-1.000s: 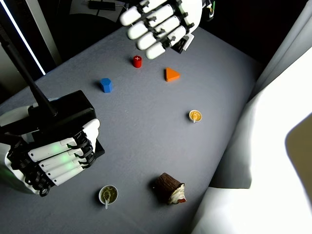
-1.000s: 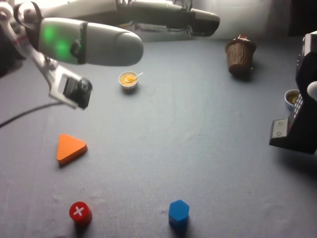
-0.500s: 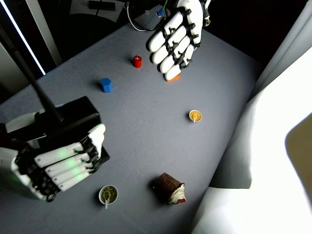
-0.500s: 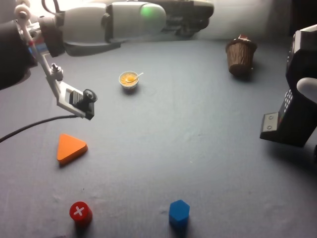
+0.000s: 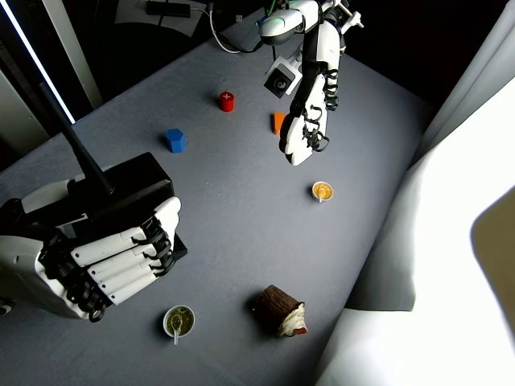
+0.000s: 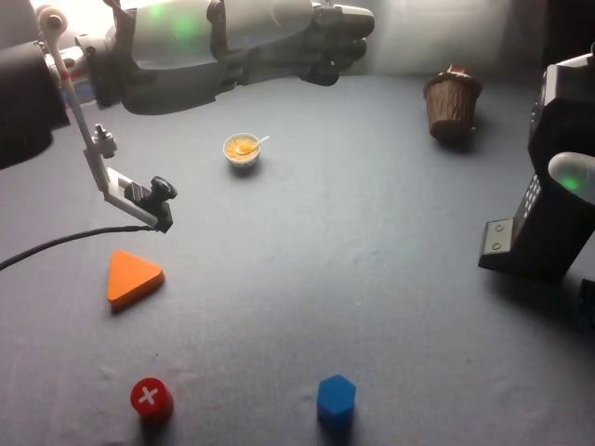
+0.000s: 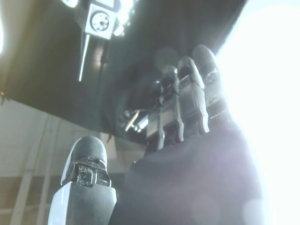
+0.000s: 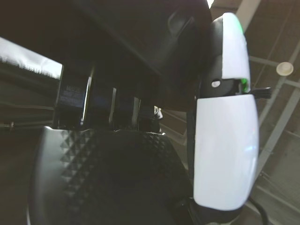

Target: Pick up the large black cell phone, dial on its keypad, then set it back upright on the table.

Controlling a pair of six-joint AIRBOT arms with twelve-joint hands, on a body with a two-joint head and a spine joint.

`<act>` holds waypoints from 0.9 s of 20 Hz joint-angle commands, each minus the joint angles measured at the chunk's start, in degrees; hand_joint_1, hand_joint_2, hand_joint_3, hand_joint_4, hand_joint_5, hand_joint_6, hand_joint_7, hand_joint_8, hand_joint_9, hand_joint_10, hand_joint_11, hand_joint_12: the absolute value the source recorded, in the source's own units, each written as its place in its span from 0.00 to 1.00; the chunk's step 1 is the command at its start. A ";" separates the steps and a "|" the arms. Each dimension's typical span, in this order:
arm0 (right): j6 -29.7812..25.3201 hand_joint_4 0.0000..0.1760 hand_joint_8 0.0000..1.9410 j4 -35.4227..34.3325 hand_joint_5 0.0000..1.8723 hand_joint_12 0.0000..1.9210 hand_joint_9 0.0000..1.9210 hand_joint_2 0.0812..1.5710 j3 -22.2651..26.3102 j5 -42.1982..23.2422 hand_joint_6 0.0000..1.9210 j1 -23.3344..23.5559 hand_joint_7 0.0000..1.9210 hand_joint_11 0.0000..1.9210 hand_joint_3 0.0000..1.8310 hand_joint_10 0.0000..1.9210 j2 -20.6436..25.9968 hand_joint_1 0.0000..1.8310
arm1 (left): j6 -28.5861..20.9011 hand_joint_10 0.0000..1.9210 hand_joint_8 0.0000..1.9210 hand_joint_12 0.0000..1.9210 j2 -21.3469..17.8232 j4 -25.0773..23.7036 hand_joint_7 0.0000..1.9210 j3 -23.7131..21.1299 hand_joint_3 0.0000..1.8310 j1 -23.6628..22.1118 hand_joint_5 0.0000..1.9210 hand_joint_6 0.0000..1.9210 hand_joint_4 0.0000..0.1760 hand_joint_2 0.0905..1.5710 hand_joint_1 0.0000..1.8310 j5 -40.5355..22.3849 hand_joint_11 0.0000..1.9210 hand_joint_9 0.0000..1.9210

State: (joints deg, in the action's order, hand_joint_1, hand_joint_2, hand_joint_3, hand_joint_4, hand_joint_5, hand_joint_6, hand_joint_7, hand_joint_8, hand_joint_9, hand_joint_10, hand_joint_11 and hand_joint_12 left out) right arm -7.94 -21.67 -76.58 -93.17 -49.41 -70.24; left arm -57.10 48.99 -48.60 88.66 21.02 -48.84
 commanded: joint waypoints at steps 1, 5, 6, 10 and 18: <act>-1.18 0.00 0.46 -0.38 0.53 0.54 0.53 0.68 -0.40 -7.89 0.42 0.25 0.52 0.52 0.00 0.60 0.53 0.76 | -0.66 0.00 0.00 0.29 -0.63 4.48 0.14 -0.31 0.00 -1.05 0.12 0.00 0.03 0.77 0.00 -4.88 0.00 0.11; -1.19 0.00 0.47 -0.38 0.52 0.55 0.53 0.68 -0.58 -7.89 0.43 -0.48 0.52 0.52 0.00 0.60 0.35 0.76 | -0.49 0.00 0.00 0.32 -1.22 5.31 0.15 -1.51 0.00 -0.30 0.13 0.00 0.07 0.77 0.00 -5.01 0.00 0.12; -1.19 0.00 0.46 -0.38 0.53 0.55 0.54 0.68 -0.81 -7.89 0.42 -0.63 0.52 0.52 0.00 0.60 0.23 0.76 | -0.48 0.00 0.00 0.32 -1.51 5.33 0.15 -2.00 0.00 0.05 0.13 0.00 0.08 0.77 0.00 -5.01 0.00 0.12; -1.20 0.00 0.45 -0.36 0.53 0.54 0.54 0.67 -1.87 -7.89 0.43 -0.79 0.52 0.51 0.00 0.59 -0.41 0.76 | -0.34 0.00 0.00 0.35 -2.11 5.66 0.16 -2.50 0.00 0.30 0.14 0.00 0.10 0.78 0.00 -5.04 0.00 0.13; -1.20 0.00 0.43 0.12 0.54 0.52 0.55 0.67 -2.23 -7.89 0.40 -0.79 0.54 0.53 0.00 0.57 -1.23 0.76 | 0.20 0.00 0.00 0.34 -2.11 5.75 0.15 -2.58 0.00 -0.09 0.13 0.00 0.15 0.78 0.00 -5.12 0.00 0.13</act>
State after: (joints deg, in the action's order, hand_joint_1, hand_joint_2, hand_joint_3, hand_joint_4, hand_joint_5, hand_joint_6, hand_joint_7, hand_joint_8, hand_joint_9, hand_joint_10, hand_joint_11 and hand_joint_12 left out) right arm -8.01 -21.28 -78.54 -93.14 -50.33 -71.94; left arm -56.66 47.33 -46.92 86.41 22.41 -48.84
